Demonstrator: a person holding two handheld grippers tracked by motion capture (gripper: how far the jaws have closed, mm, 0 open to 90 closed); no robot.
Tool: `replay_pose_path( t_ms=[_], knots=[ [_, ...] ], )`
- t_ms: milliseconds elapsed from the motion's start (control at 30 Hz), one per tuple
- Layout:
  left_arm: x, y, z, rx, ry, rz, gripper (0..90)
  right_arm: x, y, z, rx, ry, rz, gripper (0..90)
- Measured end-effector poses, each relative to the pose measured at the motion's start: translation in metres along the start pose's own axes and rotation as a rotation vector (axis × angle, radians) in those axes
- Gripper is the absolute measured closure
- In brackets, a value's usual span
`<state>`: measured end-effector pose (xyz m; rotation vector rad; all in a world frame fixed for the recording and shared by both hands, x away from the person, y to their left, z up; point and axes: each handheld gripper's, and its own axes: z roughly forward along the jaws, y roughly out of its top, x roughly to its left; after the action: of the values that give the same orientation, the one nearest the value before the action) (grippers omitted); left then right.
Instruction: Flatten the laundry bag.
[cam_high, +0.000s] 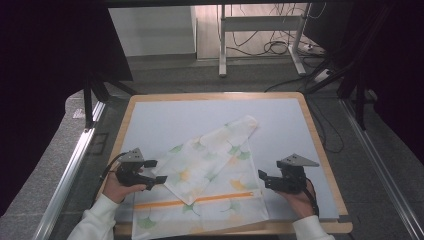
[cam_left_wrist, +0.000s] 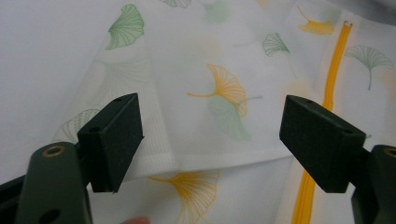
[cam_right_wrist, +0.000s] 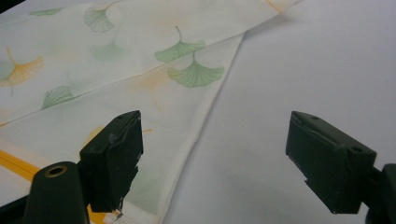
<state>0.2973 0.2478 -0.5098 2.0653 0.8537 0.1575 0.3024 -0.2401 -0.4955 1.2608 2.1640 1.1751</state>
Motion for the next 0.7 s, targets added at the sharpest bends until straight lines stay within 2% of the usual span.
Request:
replay_pose_path(
  t_ms=[233,533,700],
  knots=[
    [0.004,0.001,0.001,-0.01,0.013,-0.017,21.3,0.007,-0.001,-0.001,0.0,0.029,-0.015,22.4],
    [-0.004,-0.003,-0.002,0.003,0.008,0.023,22.3,0.02,-0.008,-0.01,0.005,0.063,-0.006,27.0],
    [-0.004,-0.004,-0.004,-0.004,0.014,0.025,22.9,0.023,-0.007,-0.006,0.017,0.076,-0.001,27.7]
  ],
)
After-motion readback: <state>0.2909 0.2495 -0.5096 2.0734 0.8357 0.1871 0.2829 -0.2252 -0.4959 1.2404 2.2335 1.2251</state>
